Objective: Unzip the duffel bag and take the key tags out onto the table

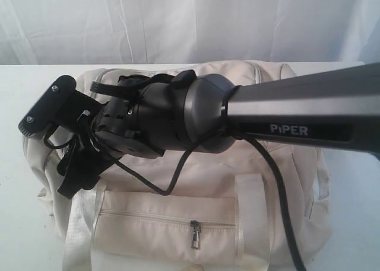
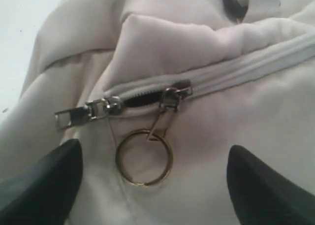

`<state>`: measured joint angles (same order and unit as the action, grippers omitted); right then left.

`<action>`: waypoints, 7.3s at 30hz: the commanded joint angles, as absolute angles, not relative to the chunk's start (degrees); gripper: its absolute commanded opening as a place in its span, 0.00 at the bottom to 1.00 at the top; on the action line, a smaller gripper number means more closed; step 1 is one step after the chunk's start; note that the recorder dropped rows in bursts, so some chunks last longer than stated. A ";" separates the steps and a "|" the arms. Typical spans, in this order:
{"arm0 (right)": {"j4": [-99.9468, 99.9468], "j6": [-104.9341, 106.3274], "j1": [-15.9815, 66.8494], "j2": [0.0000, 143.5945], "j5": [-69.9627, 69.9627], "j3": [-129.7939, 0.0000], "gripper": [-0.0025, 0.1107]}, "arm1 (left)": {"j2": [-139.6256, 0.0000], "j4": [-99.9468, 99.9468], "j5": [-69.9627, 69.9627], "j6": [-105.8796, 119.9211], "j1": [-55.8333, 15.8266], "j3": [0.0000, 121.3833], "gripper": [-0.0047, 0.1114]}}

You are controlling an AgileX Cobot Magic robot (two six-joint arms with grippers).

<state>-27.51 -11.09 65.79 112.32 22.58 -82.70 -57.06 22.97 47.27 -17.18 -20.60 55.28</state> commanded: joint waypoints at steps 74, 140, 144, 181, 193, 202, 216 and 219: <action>-32.79 -27.27 50.40 115.51 6.15 -98.57 0.02 | -67.09 10.44 9.65 -2.64 -20.74 45.56 0.52; 25.63 17.53 47.87 125.19 -12.88 -100.00 0.02 | -72.63 5.91 18.50 -2.97 -20.74 48.12 0.04; 25.95 16.46 46.24 126.51 -14.14 -100.87 0.02 | -72.63 5.35 18.67 -2.97 -20.74 48.12 0.04; 17.35 13.20 27.98 116.84 29.71 -102.17 0.02 | -71.15 4.96 25.06 -2.97 -20.74 48.12 0.04; 14.83 12.58 23.17 114.36 36.65 -102.17 0.02 | -71.15 4.96 25.06 -2.97 -20.74 48.12 0.04; 11.53 11.72 19.33 111.71 42.91 -101.84 0.02 | -71.15 4.96 25.06 -2.97 -20.74 48.12 0.04; 5.31 11.38 17.62 108.62 52.68 -100.69 0.02 | -71.15 4.96 25.06 -2.97 -20.74 48.12 0.04; 3.57 11.30 17.62 107.62 52.68 -98.89 0.02 | -71.15 4.96 25.06 -2.97 -20.74 48.12 0.04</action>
